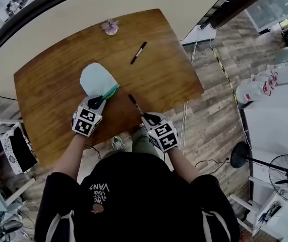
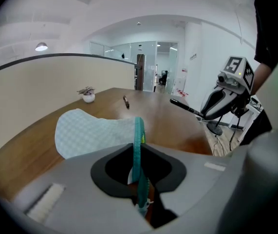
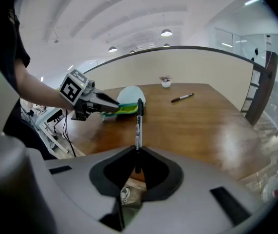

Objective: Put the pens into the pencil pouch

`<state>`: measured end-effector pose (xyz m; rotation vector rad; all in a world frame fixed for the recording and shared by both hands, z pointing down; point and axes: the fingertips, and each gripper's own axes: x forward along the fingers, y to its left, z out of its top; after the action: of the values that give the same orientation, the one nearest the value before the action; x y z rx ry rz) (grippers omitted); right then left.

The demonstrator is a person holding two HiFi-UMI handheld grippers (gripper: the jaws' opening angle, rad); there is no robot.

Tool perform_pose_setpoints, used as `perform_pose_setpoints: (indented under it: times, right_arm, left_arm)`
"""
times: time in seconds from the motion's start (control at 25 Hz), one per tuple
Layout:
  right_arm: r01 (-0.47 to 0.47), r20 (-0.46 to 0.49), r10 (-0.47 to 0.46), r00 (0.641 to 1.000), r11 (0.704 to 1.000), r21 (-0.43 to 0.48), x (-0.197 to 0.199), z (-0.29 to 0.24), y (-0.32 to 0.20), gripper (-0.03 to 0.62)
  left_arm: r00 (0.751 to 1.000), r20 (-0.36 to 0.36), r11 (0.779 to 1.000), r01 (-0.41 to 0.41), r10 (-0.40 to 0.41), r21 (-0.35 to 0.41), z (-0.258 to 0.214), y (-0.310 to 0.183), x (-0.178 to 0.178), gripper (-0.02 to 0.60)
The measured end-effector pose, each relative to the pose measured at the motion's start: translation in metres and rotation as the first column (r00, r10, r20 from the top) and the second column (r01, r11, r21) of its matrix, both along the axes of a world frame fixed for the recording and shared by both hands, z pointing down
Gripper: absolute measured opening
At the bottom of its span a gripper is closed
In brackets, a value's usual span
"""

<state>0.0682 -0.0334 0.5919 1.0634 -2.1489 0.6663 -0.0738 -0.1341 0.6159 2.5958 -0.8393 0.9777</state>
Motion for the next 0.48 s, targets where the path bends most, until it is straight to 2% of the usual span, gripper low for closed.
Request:
perform_pose_setpoints:
  times: [0.24, 0.48]
  right_arm:
    - [-0.012, 0.053, 0.013, 0.999, 1.0, -0.018, -0.025, 0.001, 0.0, 0.046]
    - [0.019, 0.082, -0.013, 0.997, 0.997, -0.079, -0.045, 0.0, 0.003, 0.046]
  left_arm:
    - [0.997, -0.074, 0.999, 0.013, -0.01, 0.041, -0.024, 0.003, 0.011, 0.052]
    - [0.998, -0.052, 0.994, -0.02, 0.025, 0.11, -0.043, 0.015, 0.019, 0.052]
